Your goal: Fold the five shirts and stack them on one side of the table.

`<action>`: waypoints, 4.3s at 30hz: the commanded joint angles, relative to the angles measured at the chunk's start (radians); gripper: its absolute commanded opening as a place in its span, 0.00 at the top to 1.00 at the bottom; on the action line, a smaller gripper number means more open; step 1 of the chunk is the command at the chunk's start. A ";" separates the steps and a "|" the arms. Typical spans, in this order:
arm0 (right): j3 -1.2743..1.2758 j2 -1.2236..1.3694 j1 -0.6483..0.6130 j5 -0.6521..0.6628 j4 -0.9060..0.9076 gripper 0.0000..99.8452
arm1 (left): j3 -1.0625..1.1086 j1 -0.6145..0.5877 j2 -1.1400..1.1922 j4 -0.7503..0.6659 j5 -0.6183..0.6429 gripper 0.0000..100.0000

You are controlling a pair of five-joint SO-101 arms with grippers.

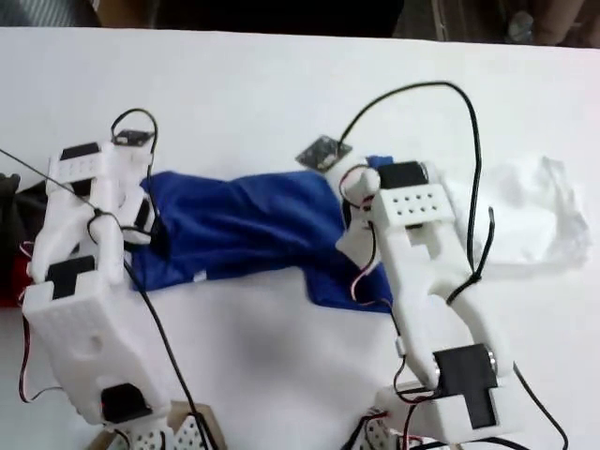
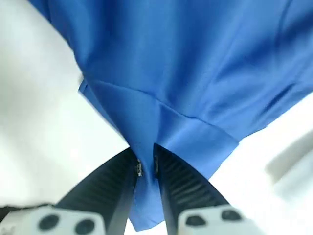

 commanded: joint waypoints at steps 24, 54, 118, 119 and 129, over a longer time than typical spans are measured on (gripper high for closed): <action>0.068 -0.363 -0.021 0.054 -0.038 0.87 | -0.452 -0.011 -0.026 0.342 0.008 0.76; -0.605 0.750 0.237 0.044 -0.363 0.98 | -1.110 0.063 0.649 0.400 -0.043 0.93; 0.494 -0.389 0.007 0.048 -0.378 0.98 | -0.320 0.054 -0.209 0.419 -0.203 0.93; 0.494 -0.424 -0.007 0.046 -0.369 0.98 | -0.352 0.054 -0.207 0.423 -0.192 0.93; 0.641 -0.545 -0.234 0.044 -0.415 0.98 | -0.082 0.048 -0.066 0.060 -0.052 0.93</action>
